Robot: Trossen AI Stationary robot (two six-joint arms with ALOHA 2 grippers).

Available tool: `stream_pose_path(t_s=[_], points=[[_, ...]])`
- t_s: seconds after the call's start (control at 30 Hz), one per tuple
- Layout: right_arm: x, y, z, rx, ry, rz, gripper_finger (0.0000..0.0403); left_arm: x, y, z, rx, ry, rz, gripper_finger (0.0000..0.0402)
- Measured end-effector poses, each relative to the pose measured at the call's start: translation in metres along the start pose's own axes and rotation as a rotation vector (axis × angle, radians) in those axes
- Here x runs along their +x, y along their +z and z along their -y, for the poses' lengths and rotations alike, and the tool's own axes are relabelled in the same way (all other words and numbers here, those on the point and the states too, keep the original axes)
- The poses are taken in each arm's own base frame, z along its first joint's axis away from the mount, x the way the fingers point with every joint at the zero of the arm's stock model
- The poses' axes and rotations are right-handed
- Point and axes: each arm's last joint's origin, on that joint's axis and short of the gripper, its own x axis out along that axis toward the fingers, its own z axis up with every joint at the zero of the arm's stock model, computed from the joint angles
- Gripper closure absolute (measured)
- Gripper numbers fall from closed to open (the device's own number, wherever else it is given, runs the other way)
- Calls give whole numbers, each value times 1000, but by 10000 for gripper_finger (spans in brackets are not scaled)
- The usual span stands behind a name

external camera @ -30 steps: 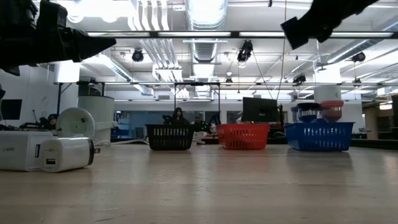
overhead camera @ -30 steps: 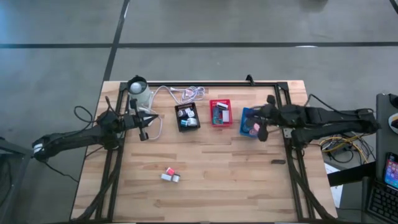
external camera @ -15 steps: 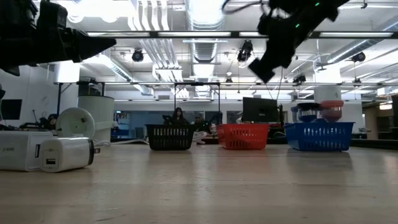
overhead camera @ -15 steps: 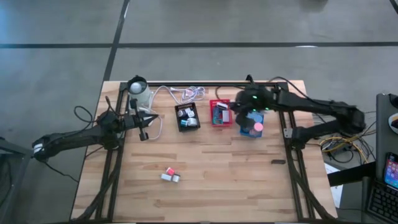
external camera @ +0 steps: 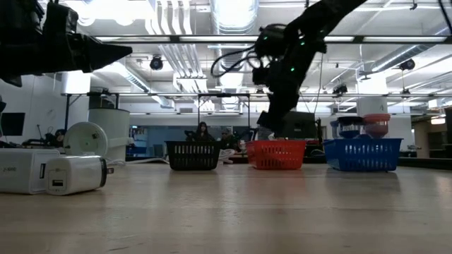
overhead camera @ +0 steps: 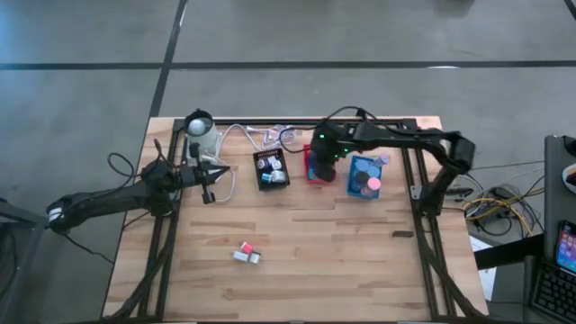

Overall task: Pick & Place Office items
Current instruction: Put the violet digital clock into the red bin, then put the white black charger adapter into the black bin

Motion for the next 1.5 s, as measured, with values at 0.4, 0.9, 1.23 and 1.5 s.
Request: stream_pose_path(t_s=[0.4,0.9,1.23,1.5], points=[[43,17,3,-24,8,-180,355,0,-1,0,-14,-3,-7,390],[64,9,4,-35,-8,-258,345,0,-1,0,-21,-5,-13,390],[45,14,5,-51,-82,-225,262,0,-1,0,-20,-5,-13,390],[2,21,2,-41,-36,-120,238,0,-1,1,-21,-5,-13,390]])
